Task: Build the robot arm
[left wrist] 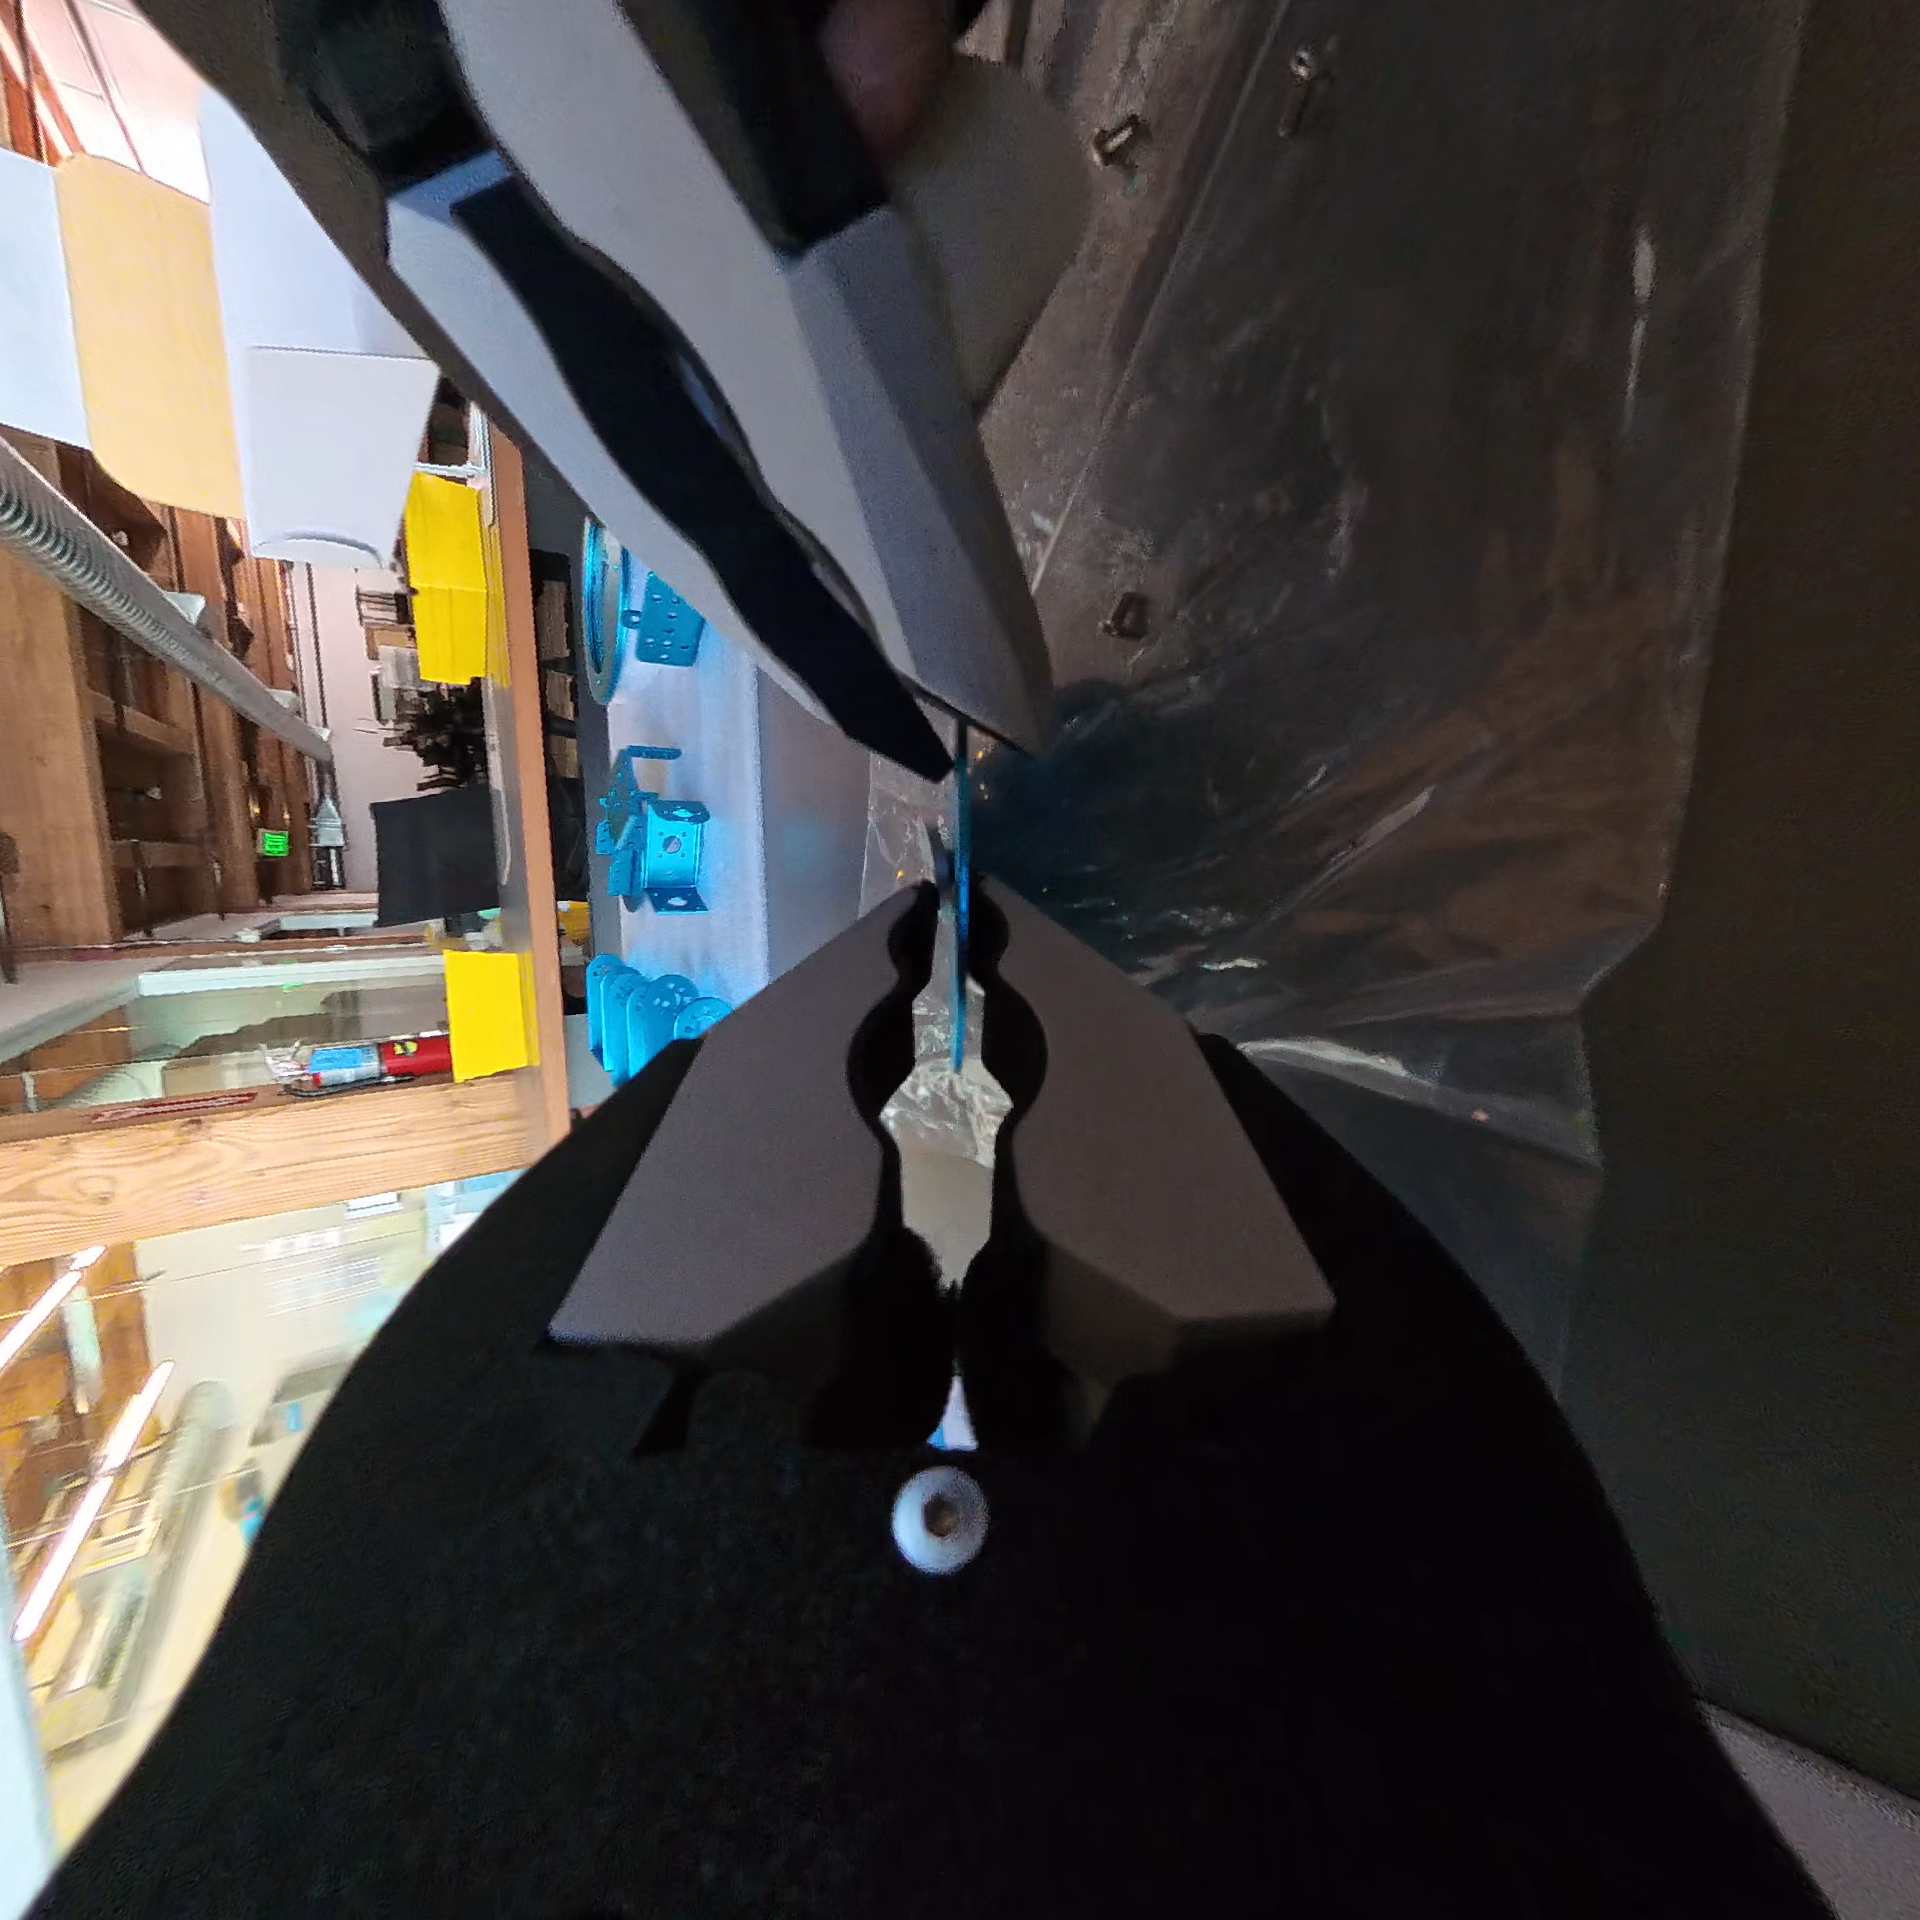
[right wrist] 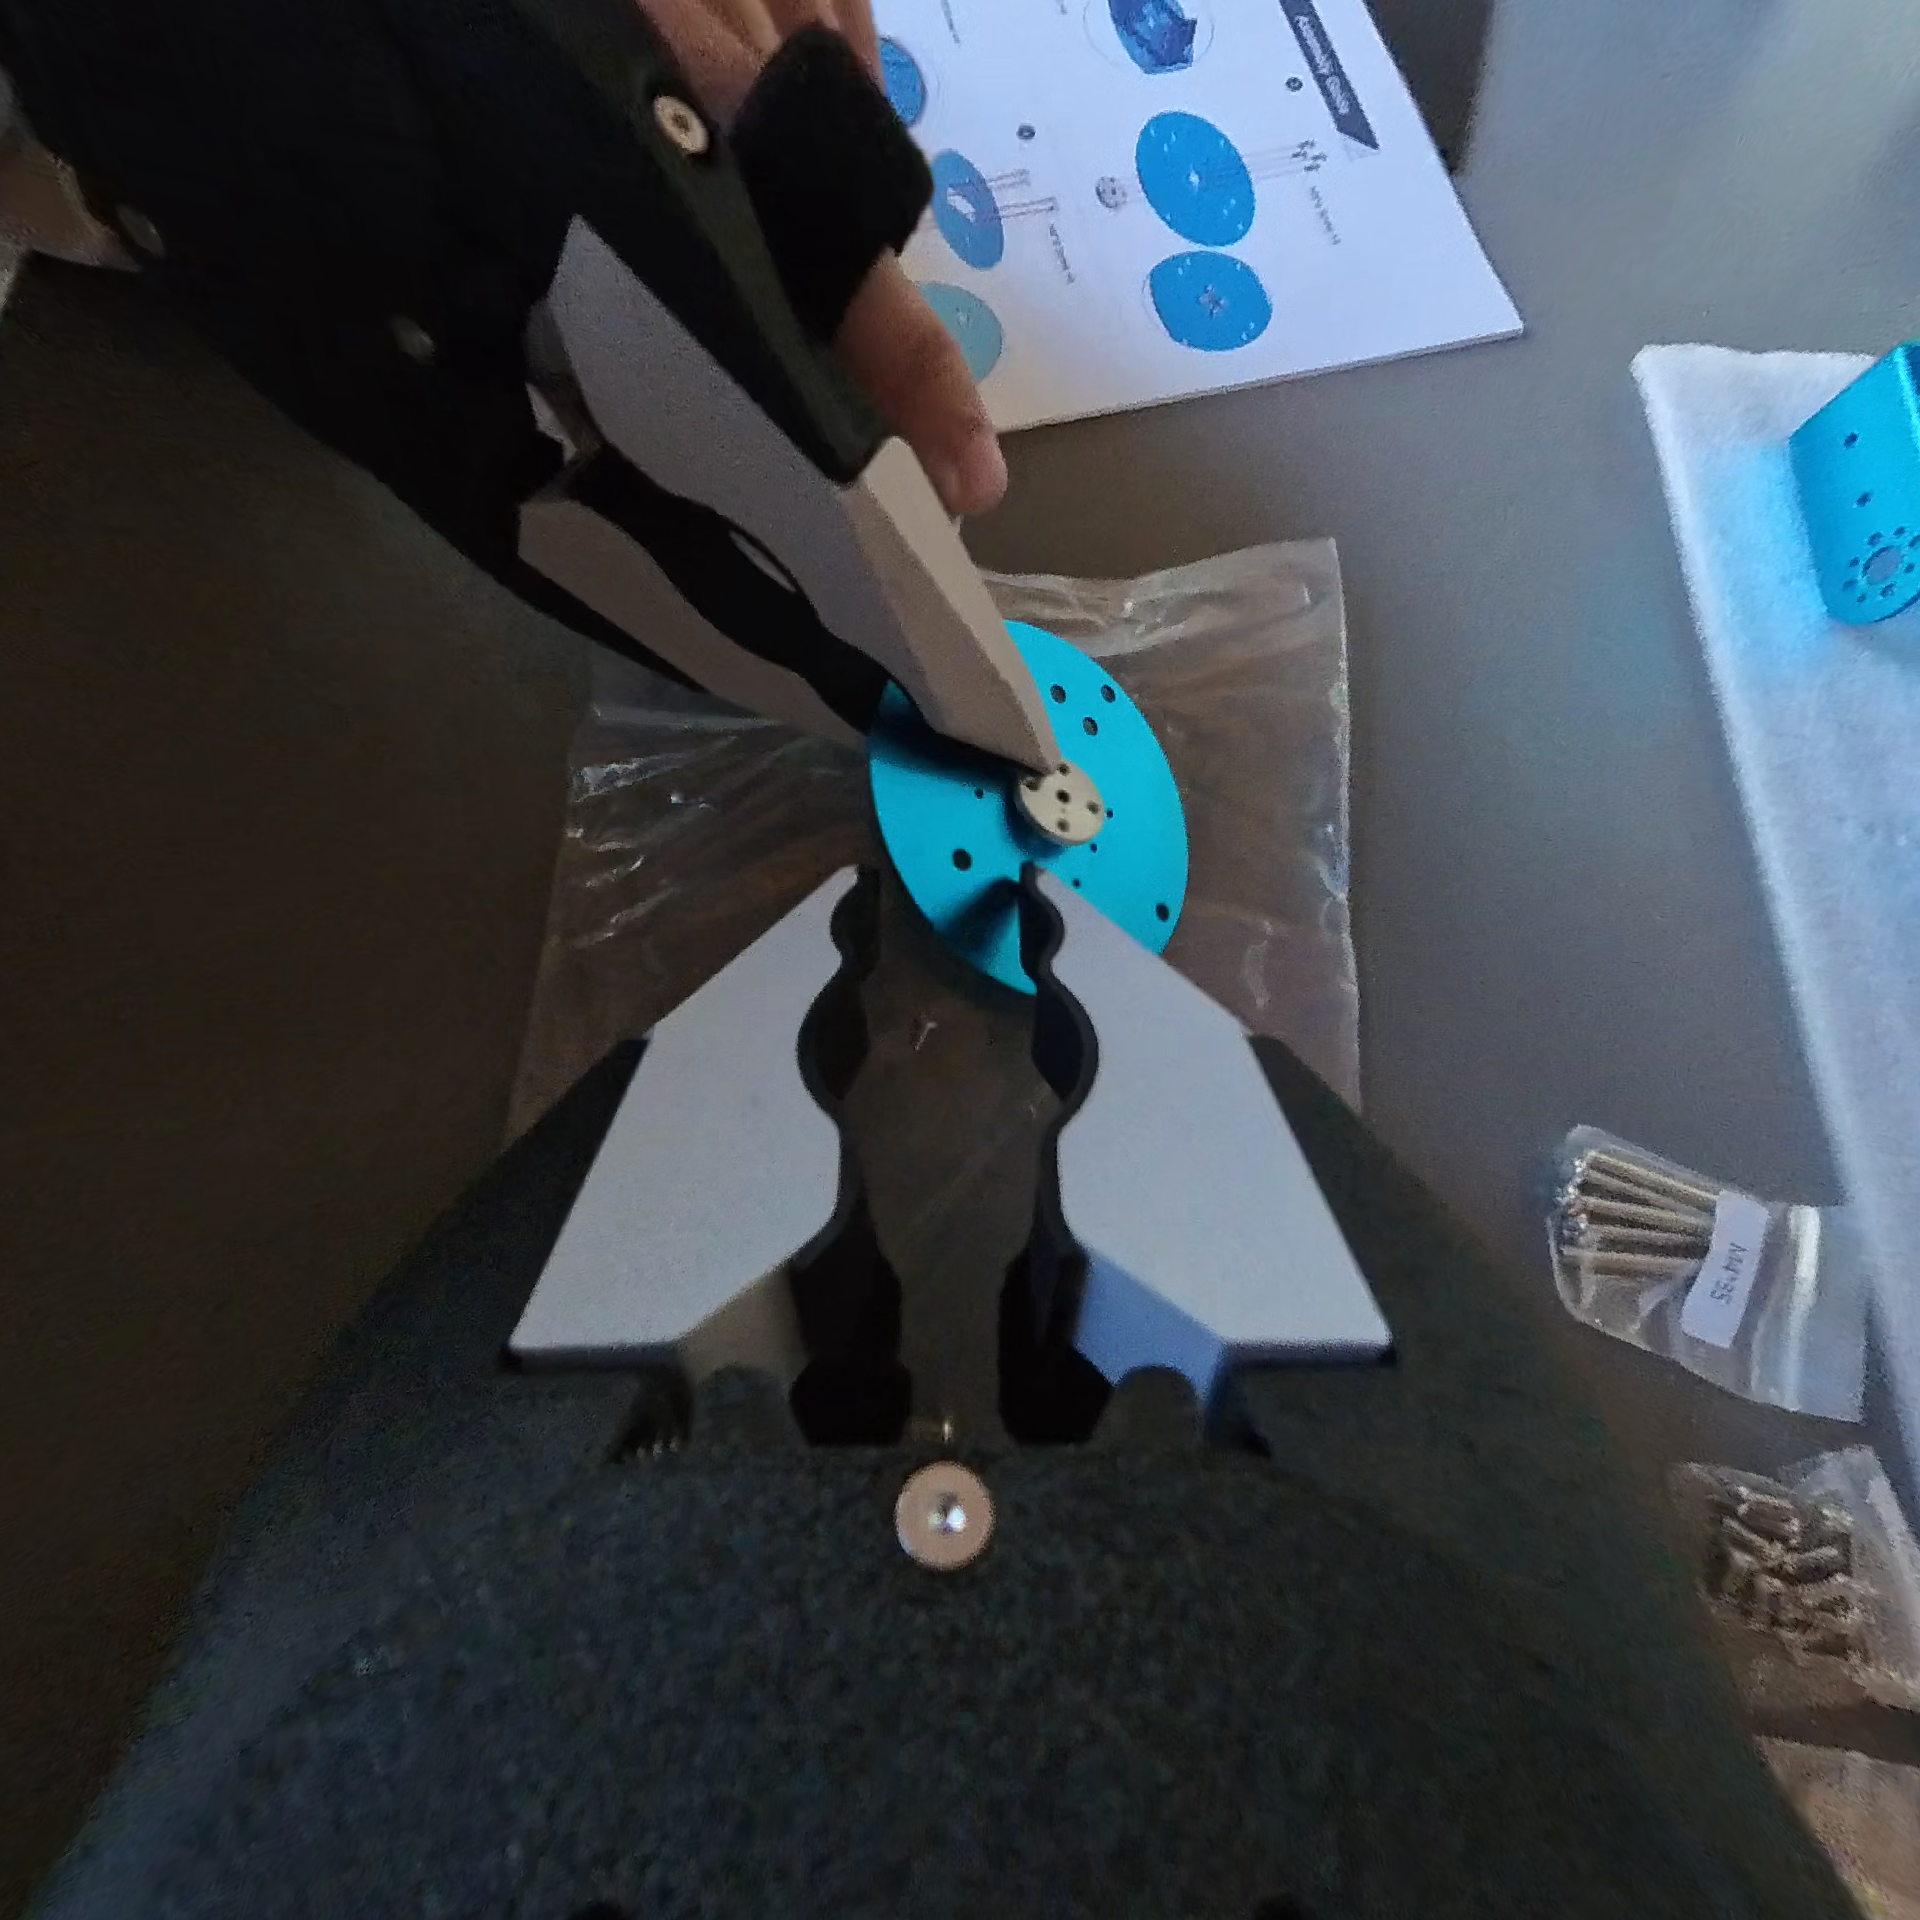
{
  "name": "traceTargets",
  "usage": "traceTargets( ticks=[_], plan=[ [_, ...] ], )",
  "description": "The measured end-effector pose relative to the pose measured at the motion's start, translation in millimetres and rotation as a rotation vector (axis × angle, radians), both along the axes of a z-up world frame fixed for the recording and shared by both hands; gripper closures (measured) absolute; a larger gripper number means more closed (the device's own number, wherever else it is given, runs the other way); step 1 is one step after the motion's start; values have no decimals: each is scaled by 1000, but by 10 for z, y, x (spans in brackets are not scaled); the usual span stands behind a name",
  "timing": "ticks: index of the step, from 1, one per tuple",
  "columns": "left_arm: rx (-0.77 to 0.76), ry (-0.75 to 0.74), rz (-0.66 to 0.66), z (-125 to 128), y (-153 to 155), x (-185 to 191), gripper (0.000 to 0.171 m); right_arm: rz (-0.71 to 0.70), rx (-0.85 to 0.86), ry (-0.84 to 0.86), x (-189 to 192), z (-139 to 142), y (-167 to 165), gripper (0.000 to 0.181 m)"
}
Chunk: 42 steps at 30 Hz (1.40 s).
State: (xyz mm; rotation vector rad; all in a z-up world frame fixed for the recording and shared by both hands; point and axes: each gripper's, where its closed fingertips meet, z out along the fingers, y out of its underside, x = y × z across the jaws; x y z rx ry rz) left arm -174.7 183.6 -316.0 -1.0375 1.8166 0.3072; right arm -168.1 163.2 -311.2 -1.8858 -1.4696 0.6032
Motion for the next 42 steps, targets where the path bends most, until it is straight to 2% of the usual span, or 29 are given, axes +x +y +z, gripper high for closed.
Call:
traceTargets(
  ticks=[8,13,16,23,25,27,33,38,42],
  plan=[
    [-87,-67,37,-13,-21,-5,163,35,241,-126,-7,-33,0,166],
    [-185,-74,72,-30,-71,-93,146,15,239,-170,3,-14,21,168],
    [-260,-99,84,-9,-121,-194,144,24,268,-190,-2,4,10,170],
    [-541,-216,106,38,-228,-346,144,25,345,-303,-20,-92,-31,168],
    [-610,-277,105,106,-296,-330,144,12,324,-325,-22,-117,-57,166],
    [-677,-347,131,179,-339,-349,144,6,222,-329,-37,-179,-130,163],
    [-881,-696,313,454,-341,-647,144,-25,-6,-182,-101,-166,-249,160],
    [-795,-946,514,604,-110,-1195,145,-104,-158,74,-45,94,-330,156],
    [-737,-1061,724,560,50,-1679,144,-257,-146,225,206,258,-191,158]
  ],
)
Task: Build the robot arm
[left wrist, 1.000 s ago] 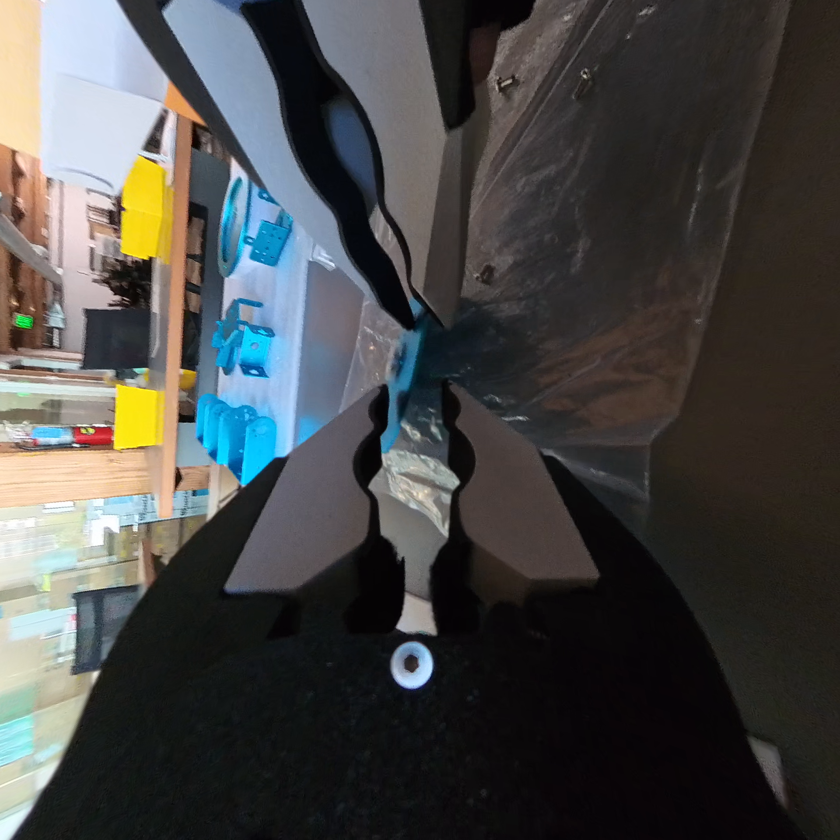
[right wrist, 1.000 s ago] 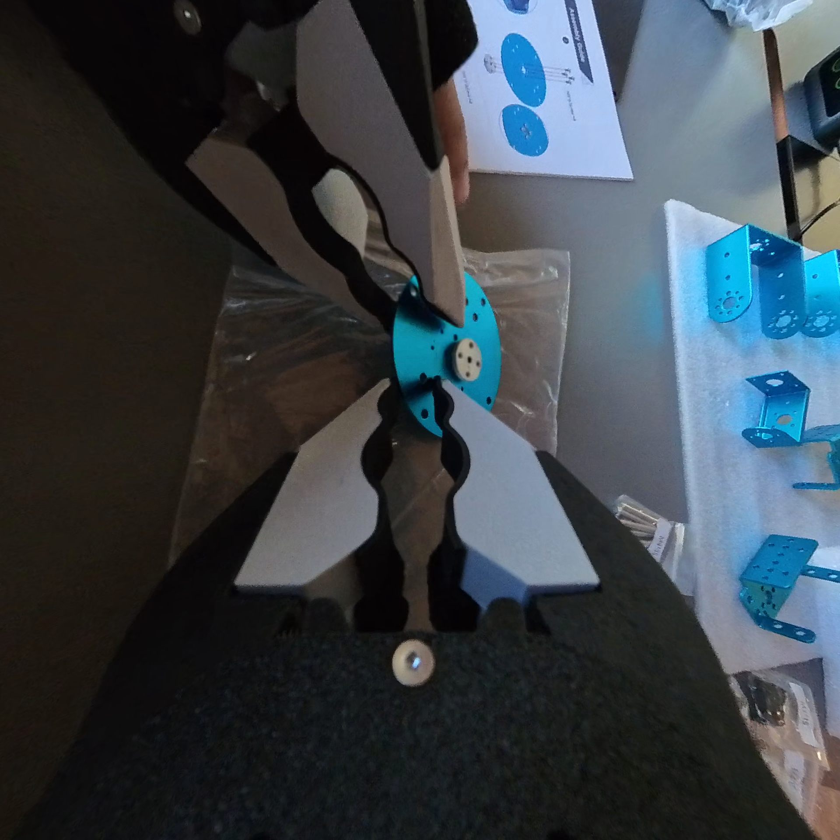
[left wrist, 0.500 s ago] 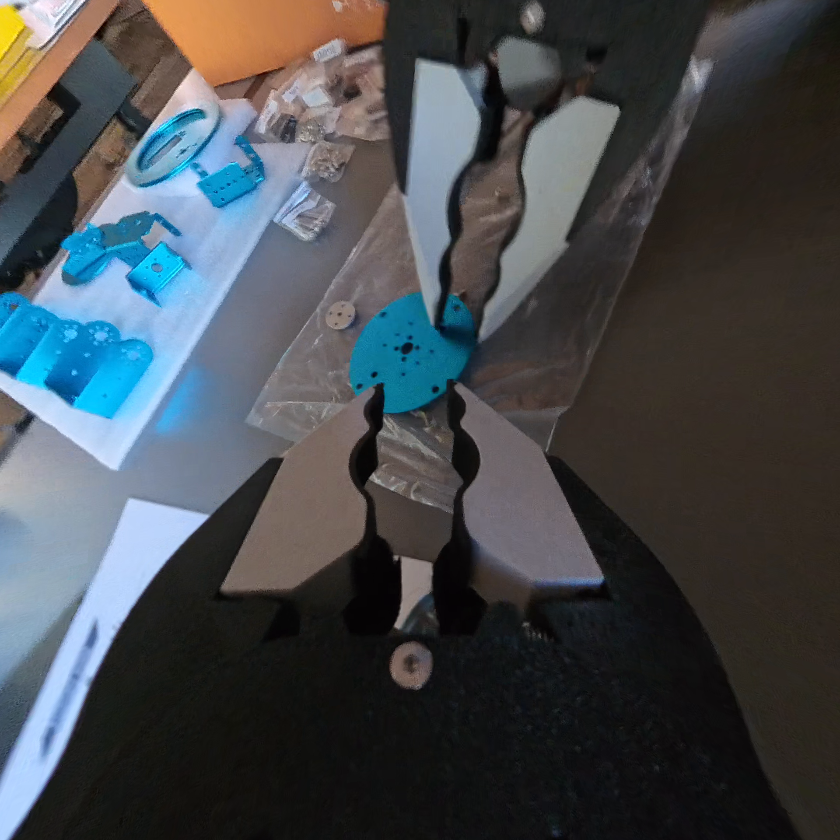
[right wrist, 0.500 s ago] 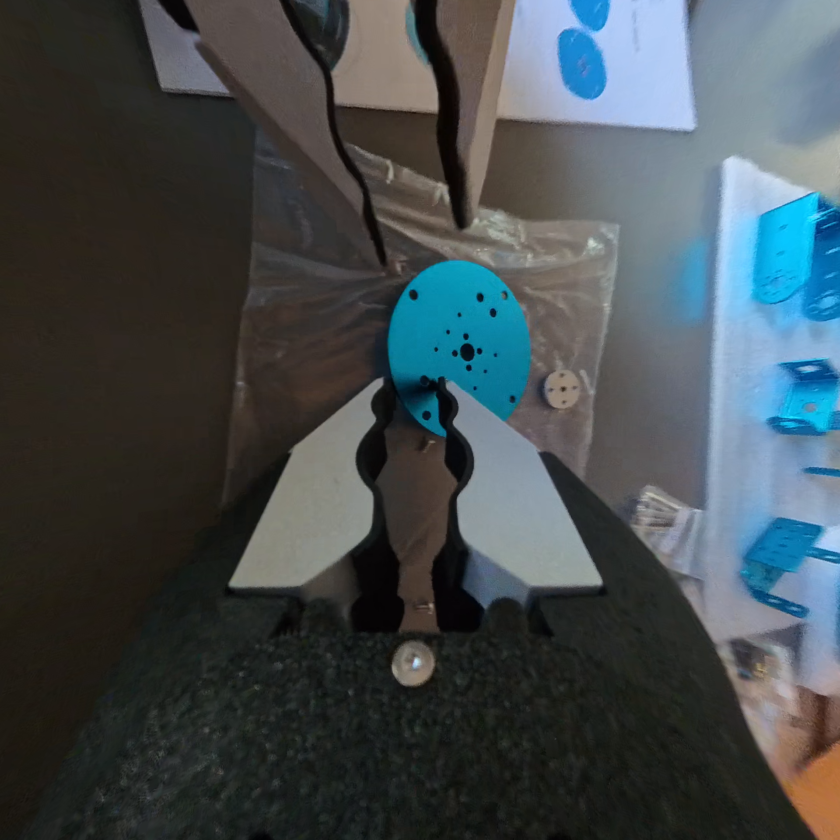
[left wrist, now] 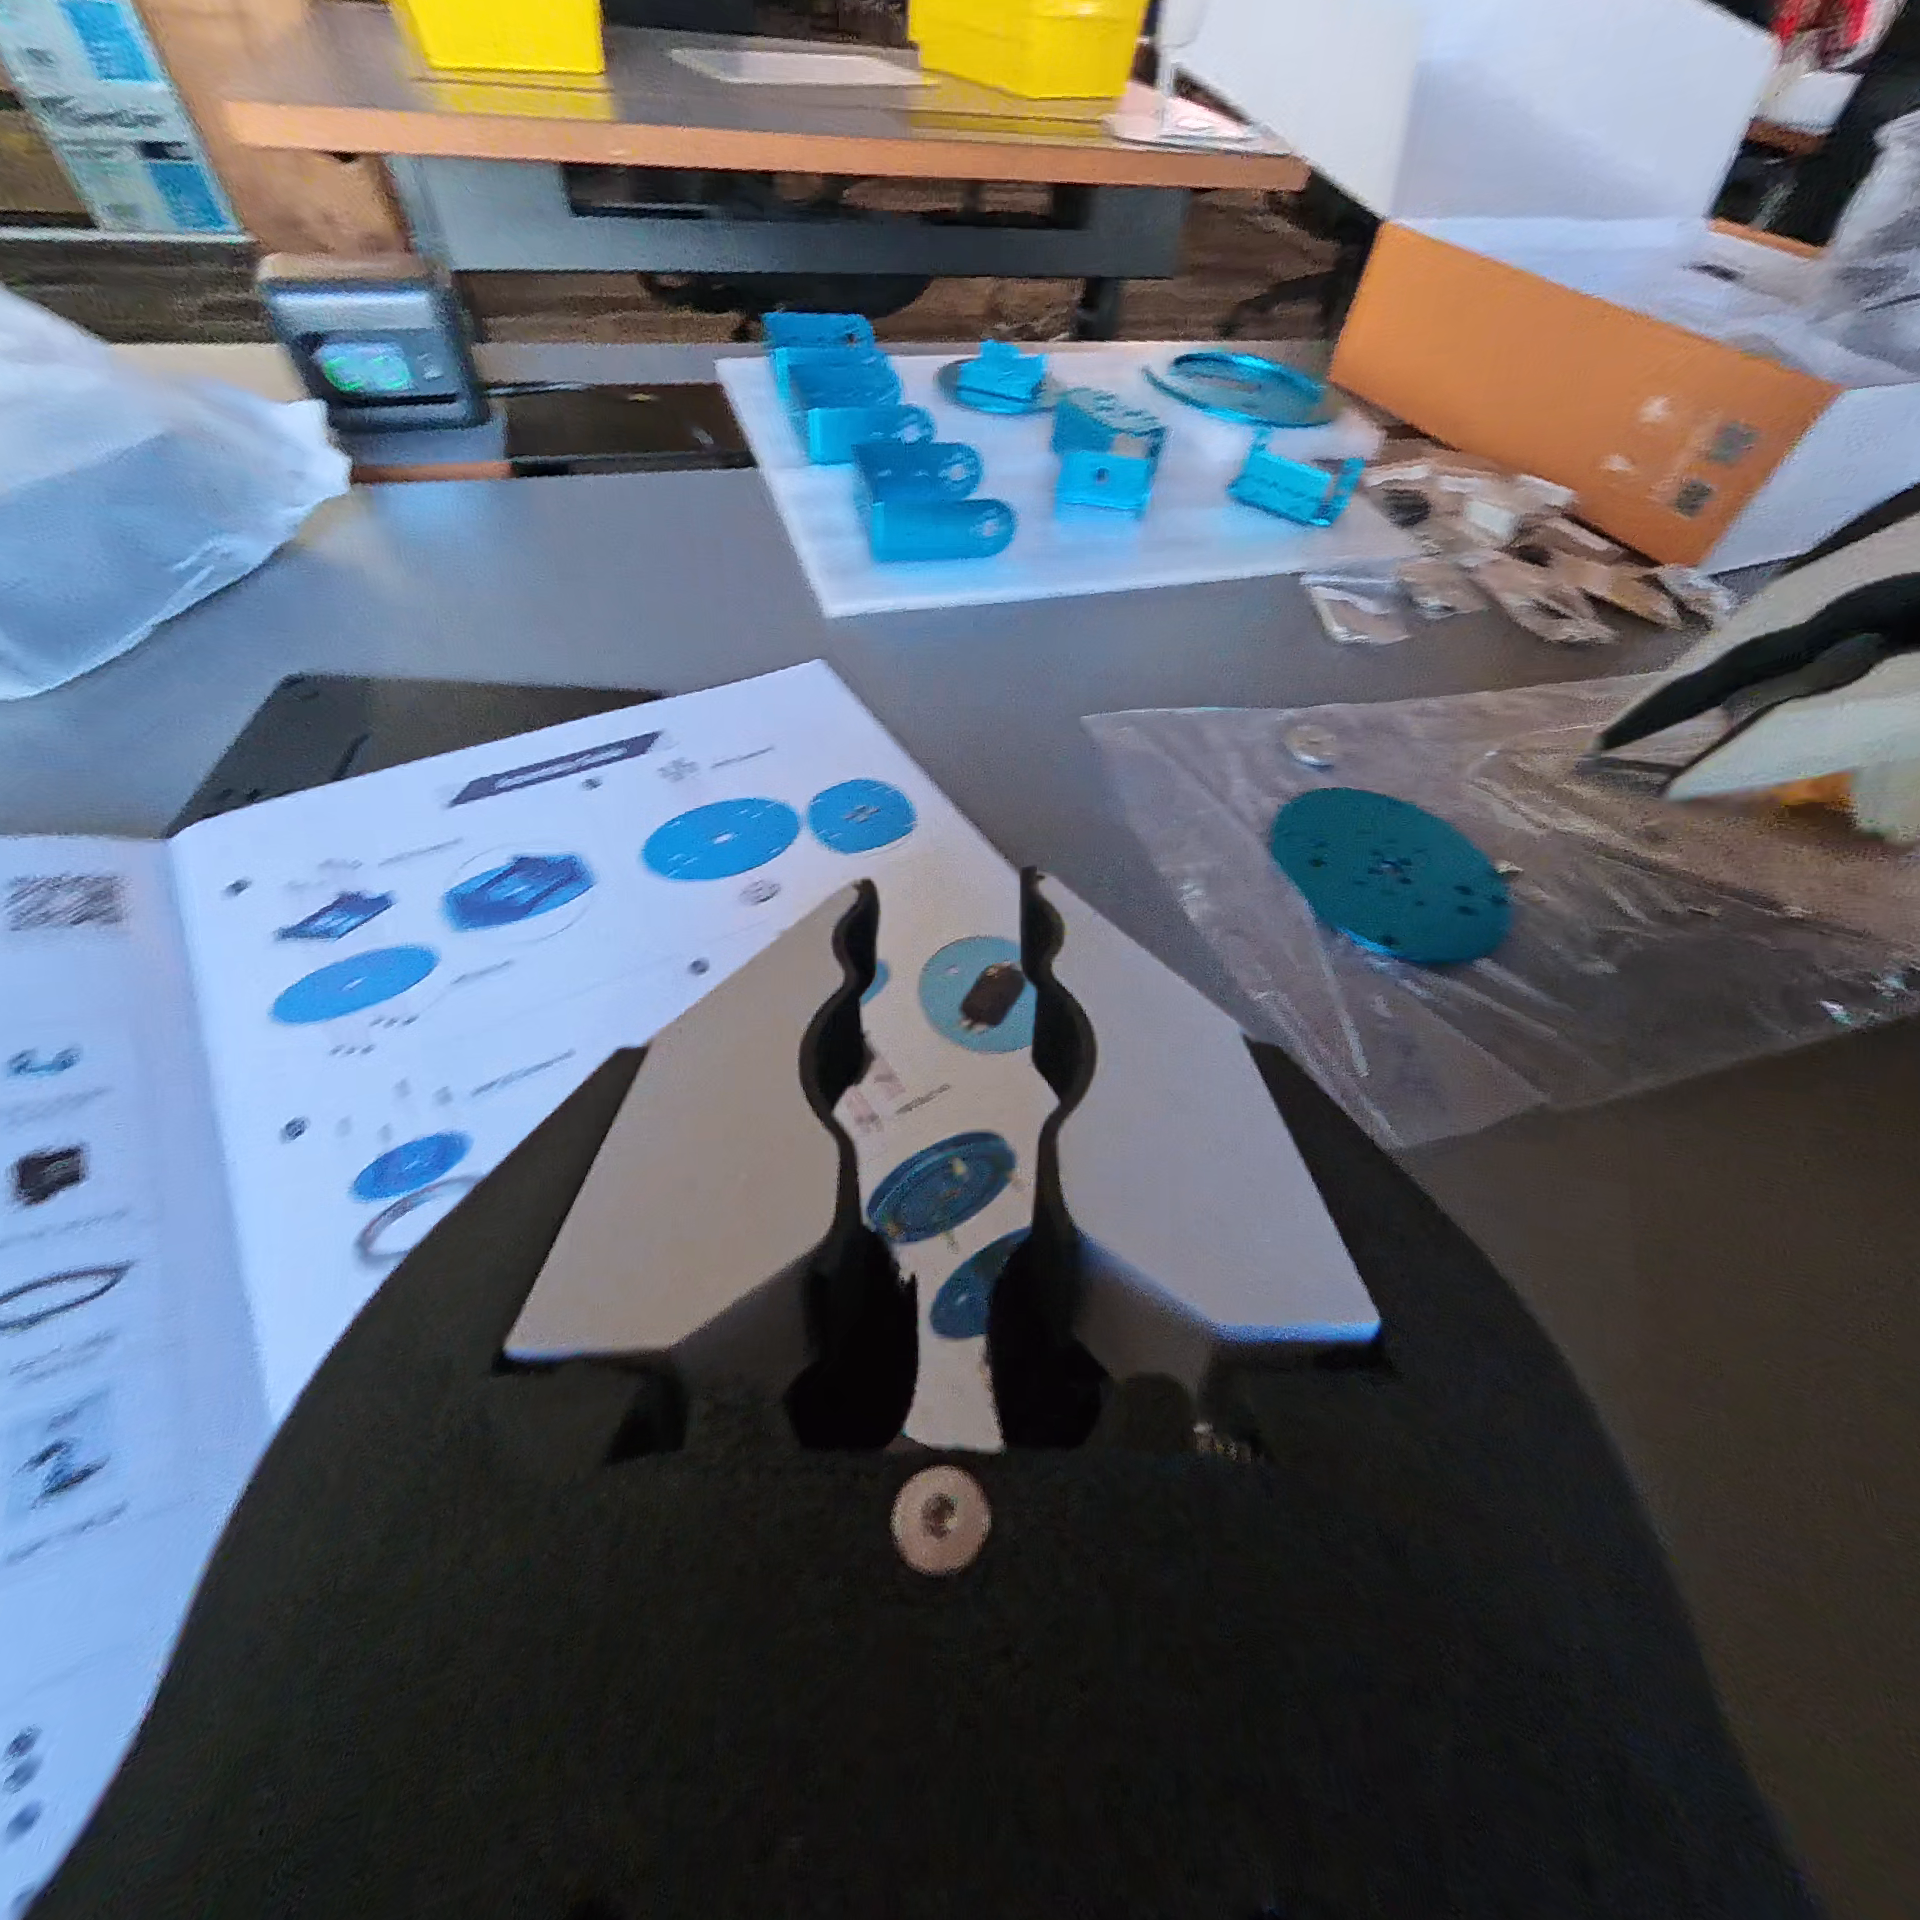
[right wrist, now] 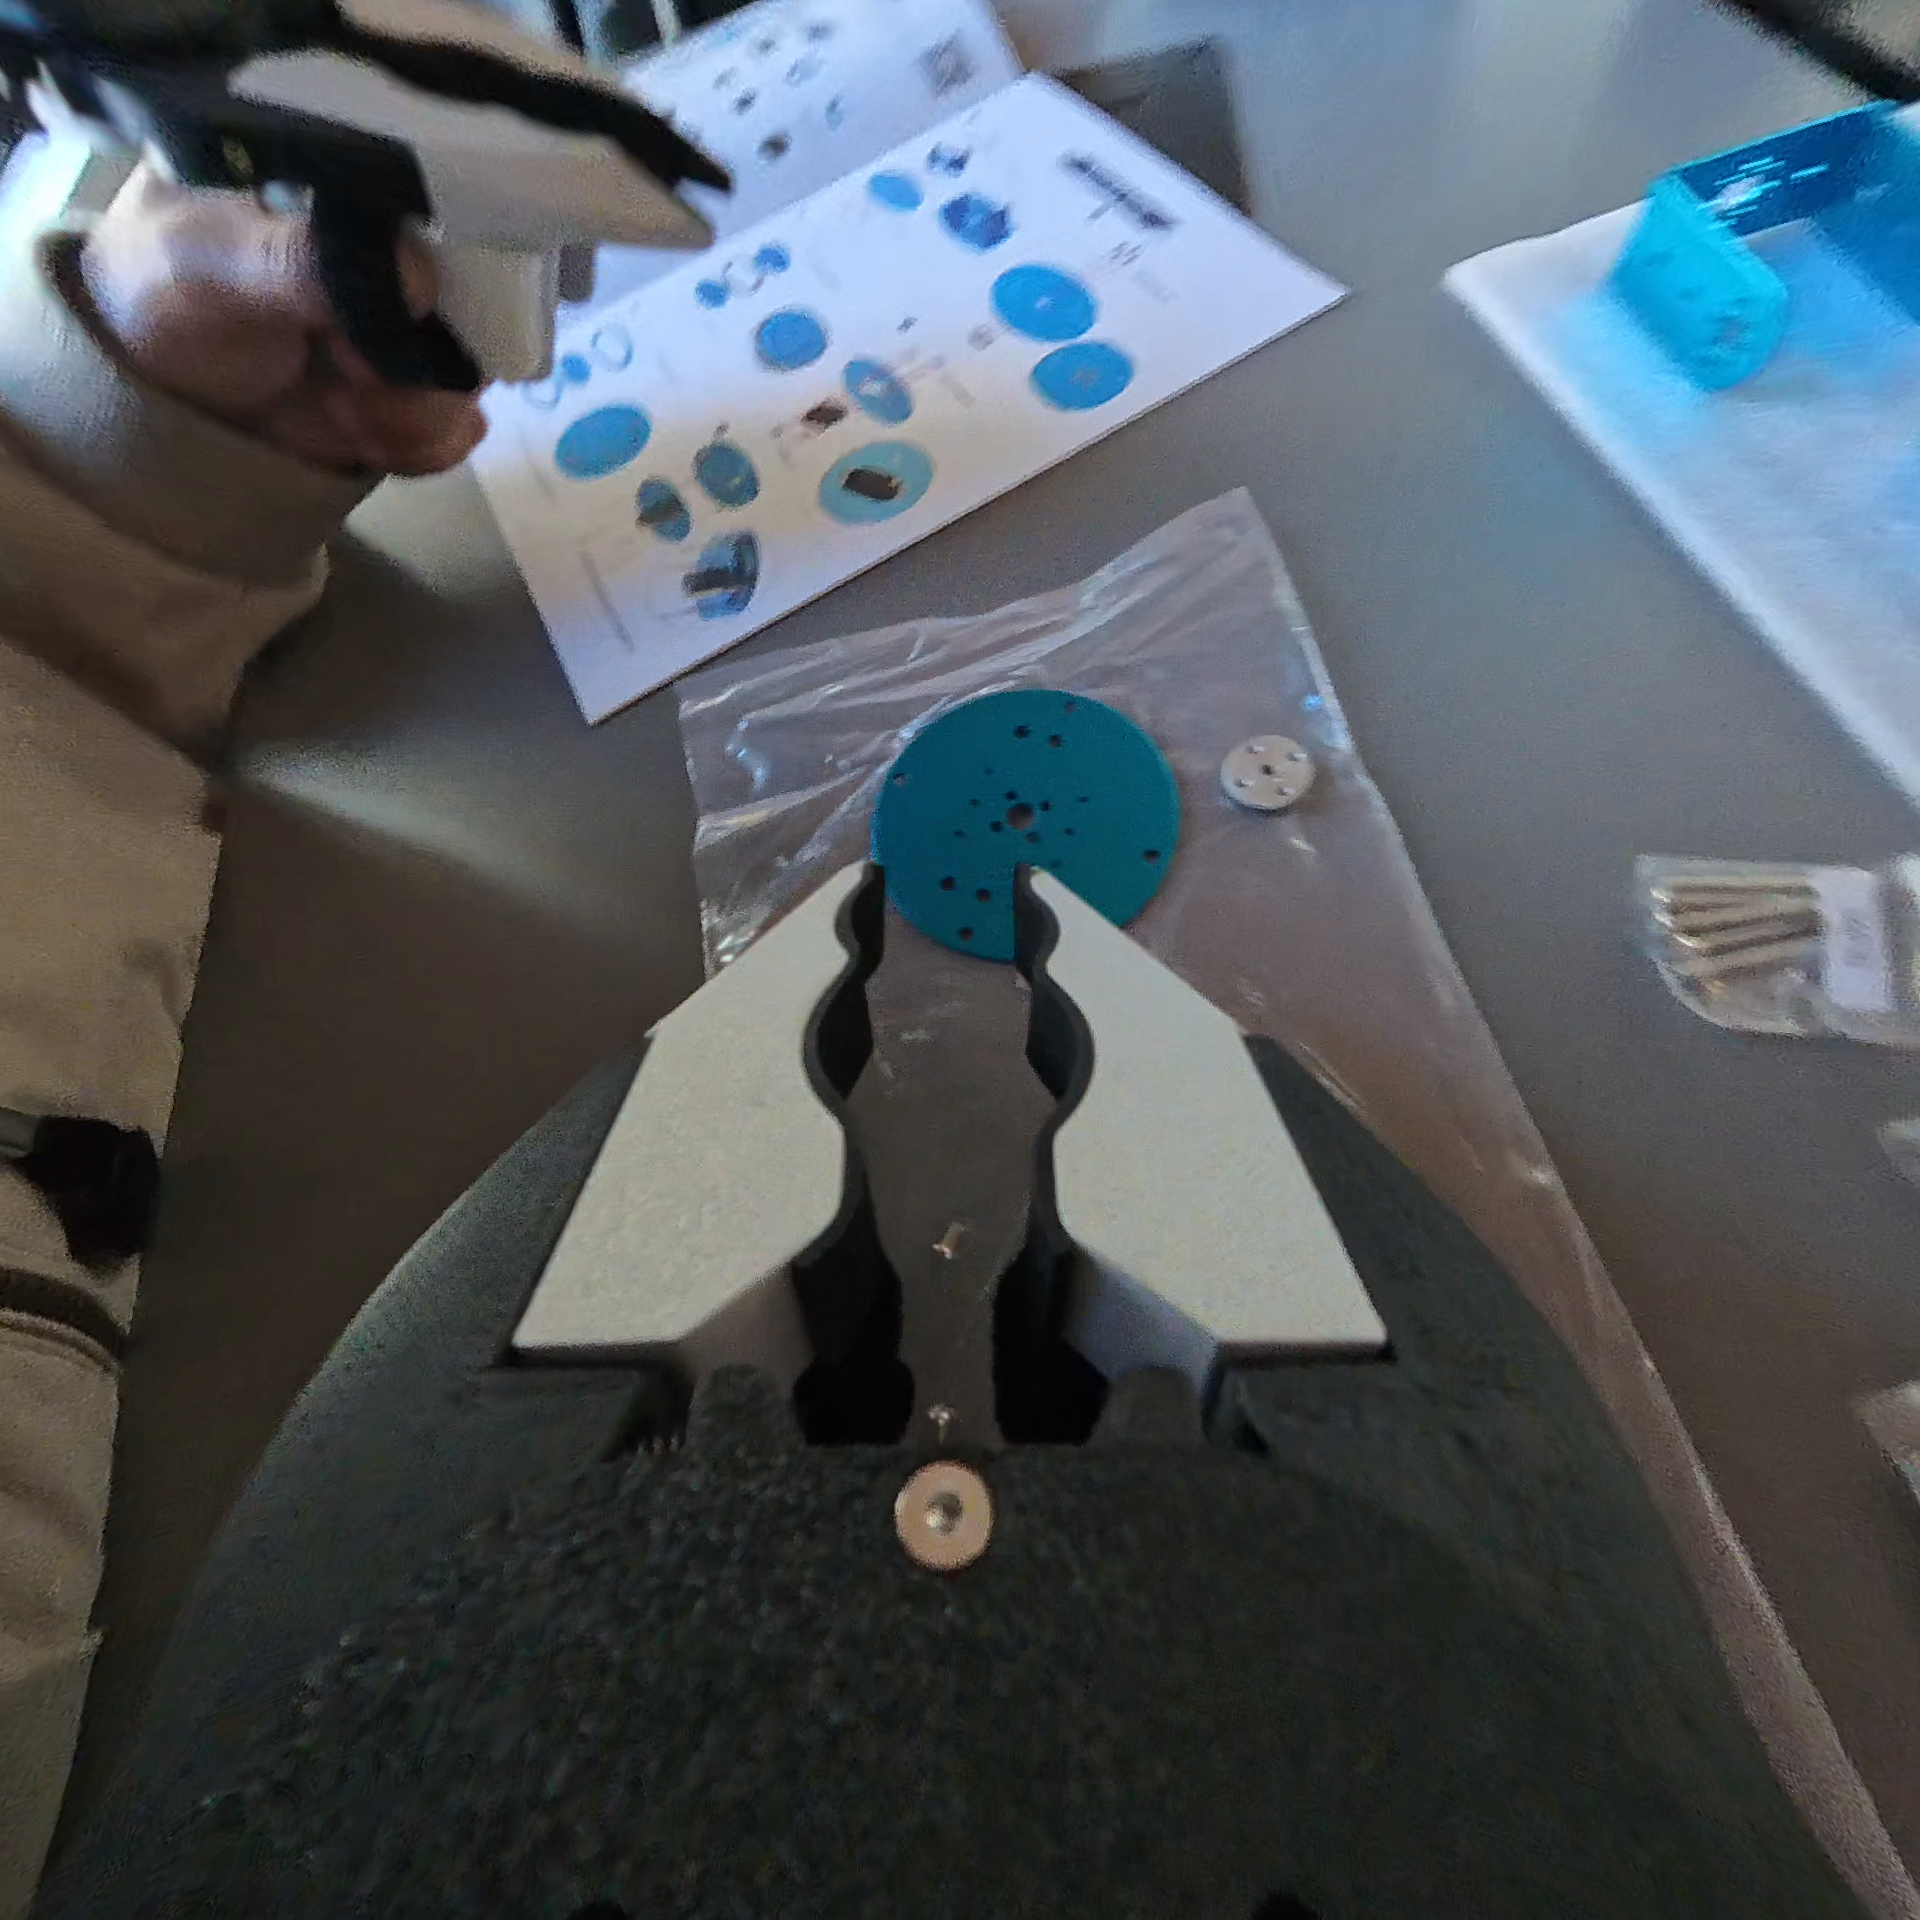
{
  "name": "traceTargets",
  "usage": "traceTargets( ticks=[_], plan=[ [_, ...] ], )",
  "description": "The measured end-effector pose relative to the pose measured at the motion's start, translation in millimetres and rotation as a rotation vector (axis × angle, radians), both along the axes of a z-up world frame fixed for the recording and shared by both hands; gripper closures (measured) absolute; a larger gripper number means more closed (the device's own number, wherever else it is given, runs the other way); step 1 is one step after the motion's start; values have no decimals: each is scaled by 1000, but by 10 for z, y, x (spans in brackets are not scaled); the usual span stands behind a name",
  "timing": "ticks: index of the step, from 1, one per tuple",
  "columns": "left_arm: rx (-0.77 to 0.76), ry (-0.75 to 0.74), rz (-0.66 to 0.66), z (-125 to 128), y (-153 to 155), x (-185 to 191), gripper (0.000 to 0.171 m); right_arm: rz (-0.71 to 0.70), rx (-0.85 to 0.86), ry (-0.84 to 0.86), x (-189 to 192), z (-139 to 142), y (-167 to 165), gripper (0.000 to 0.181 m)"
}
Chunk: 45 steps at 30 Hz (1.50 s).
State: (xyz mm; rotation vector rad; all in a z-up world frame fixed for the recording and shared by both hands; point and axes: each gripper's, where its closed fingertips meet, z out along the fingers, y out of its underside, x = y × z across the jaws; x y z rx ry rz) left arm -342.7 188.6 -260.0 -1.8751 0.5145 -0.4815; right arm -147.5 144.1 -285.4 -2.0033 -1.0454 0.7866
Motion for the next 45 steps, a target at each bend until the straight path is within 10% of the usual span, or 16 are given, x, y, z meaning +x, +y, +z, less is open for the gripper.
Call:
traceTargets(
  ticks=[6,25,45],
  plan=[
    [-17,52,18,-64,-5,-94,144,-125,2,137,233,133,89,162],
    [-68,11,-288,-78,-136,779,144,-192,104,-176,207,16,523,148],
    [-205,322,-482,-699,-237,1433,147,-17,-225,-116,-26,-438,327,142]
  ],
)
